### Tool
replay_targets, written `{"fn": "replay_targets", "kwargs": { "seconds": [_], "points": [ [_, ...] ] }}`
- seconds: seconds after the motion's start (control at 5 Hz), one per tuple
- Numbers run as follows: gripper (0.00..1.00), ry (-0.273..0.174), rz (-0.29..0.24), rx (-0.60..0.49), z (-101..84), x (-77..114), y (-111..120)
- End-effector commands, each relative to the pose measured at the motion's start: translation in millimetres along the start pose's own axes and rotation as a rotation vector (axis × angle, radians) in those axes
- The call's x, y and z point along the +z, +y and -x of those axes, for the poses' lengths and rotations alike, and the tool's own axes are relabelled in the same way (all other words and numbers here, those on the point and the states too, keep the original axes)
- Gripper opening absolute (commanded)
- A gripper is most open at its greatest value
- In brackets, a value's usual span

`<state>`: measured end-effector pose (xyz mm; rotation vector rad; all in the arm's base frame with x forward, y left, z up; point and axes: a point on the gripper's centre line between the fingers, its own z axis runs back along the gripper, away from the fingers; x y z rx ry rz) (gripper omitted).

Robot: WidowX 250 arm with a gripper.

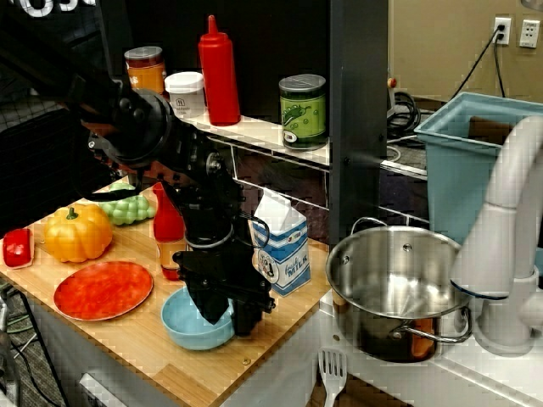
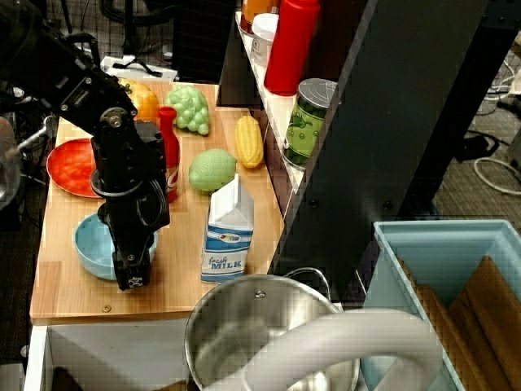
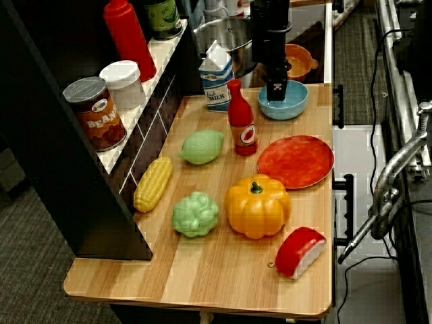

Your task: Lift bowl

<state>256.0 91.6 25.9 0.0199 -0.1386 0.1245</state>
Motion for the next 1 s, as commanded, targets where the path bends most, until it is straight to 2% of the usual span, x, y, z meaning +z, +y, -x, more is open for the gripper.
{"fn": "replay_targets", "kwargs": {
  "seconds": [0.0, 0.4, 0.6, 0.8],
  "points": [
    [0.0, -0.021, -0.001, 0.019, -11.4, 7.6, 10.2],
    [0.0, -0.007, 0.008, 0.038, -16.2, 19.3, 18.0],
    [0.0, 0.008, 0.03, 0.049, -22.6, 35.7, 22.8],
    [0.0, 0.011, 0.077, 0.058, -30.4, 64.1, 27.2]
  ]
}}
